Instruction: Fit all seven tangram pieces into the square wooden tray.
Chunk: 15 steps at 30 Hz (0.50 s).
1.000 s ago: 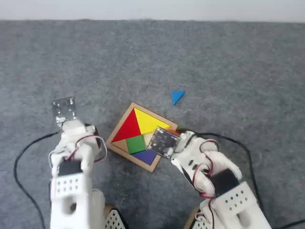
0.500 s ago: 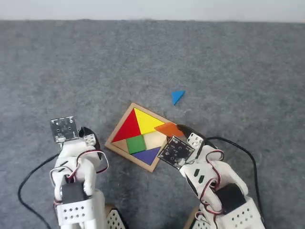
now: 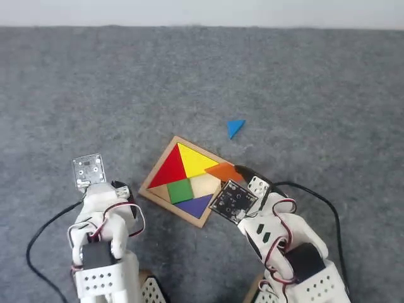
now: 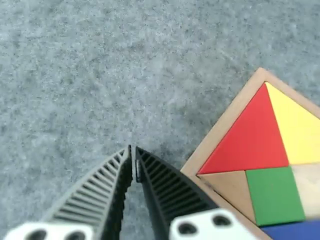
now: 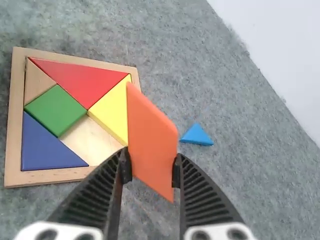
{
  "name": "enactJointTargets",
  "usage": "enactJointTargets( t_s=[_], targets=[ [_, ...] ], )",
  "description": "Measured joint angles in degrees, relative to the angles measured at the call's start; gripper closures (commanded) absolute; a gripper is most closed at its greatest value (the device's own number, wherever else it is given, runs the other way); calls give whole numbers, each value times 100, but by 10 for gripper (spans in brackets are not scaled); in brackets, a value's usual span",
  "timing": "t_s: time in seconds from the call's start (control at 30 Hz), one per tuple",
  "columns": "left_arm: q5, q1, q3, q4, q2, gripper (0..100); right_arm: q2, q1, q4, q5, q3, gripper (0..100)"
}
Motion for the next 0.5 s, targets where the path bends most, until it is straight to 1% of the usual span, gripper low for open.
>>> enactJointTargets(
  t_s=[0.5],
  targets=[
    [0, 0, 0, 0, 0, 986, 0, 0, 0, -35, 0, 991]
  ],
)
